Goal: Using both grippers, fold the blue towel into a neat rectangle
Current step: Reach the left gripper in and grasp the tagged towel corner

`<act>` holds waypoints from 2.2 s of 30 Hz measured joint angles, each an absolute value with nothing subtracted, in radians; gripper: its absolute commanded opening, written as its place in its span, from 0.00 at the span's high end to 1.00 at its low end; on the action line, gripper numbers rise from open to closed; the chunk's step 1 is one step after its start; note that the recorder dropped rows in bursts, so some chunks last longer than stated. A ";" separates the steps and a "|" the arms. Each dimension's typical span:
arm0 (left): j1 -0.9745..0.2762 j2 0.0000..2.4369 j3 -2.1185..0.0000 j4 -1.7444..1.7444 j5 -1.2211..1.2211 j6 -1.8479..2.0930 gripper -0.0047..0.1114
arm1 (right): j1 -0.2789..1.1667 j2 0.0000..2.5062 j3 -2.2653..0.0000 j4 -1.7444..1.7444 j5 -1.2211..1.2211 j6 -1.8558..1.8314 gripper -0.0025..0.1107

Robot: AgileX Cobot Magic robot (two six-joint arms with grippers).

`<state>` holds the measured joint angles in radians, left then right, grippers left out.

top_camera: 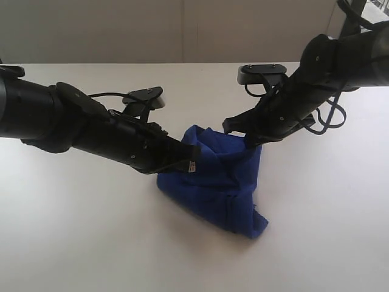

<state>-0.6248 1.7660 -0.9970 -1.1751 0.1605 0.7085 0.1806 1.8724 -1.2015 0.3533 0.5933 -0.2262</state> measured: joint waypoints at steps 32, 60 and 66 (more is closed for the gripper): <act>-0.625 1.854 -1.049 -1.238 0.190 0.710 0.56 | 0.181 1.872 -1.202 0.353 0.589 -0.226 0.98; -0.626 1.913 -1.062 -1.240 0.136 0.749 0.65 | 0.181 1.872 -1.202 0.353 0.585 -0.226 0.98; -0.626 1.913 -1.064 -1.199 0.093 0.755 0.96 | 0.181 1.872 -1.202 0.353 0.565 -0.226 0.98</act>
<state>-0.6263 1.9130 -1.0642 -1.1991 0.0935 0.7553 0.1806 1.8724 -1.2015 0.3533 0.5650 -0.2262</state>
